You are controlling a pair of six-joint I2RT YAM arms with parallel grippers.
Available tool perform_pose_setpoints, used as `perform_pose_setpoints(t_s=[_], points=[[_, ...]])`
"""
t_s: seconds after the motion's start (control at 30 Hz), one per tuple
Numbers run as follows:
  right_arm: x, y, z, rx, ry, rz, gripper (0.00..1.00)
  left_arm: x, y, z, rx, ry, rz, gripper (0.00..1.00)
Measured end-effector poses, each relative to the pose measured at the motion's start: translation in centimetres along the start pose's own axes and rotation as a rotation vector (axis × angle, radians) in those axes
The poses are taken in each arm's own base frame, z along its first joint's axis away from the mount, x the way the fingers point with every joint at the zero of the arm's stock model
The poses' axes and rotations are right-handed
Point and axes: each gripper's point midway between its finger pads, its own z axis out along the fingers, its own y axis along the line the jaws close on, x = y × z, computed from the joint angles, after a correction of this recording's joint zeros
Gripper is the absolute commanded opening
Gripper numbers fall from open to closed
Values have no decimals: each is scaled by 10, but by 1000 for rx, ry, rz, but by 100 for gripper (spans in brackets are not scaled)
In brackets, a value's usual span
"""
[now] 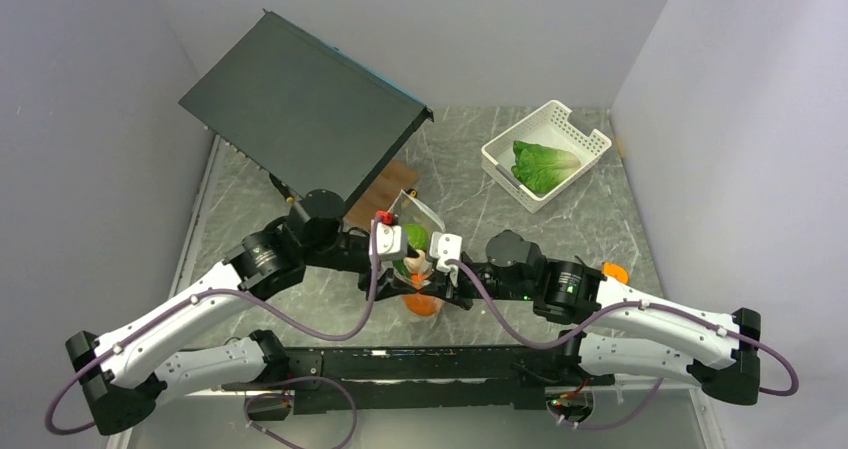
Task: Place the food in the zip-top bag and seal the zipper
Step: Adjust the zipper food storage bag at the center of the board.
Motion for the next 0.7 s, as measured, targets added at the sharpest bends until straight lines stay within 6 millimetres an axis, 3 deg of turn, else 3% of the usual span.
perform_pose_setpoints(t_s=[0.17, 0.4, 0.7], points=[[-5, -1, -5, 4, -22, 0, 0, 20, -14, 10, 67, 75, -41, 54], [-6, -2, -7, 6, -26, 1, 0, 41, -18, 1, -40, 115, -80, 22], [-6, -2, -1, 0, -26, 1, 0, 41, -50, 8, -78, 162, -107, 11]])
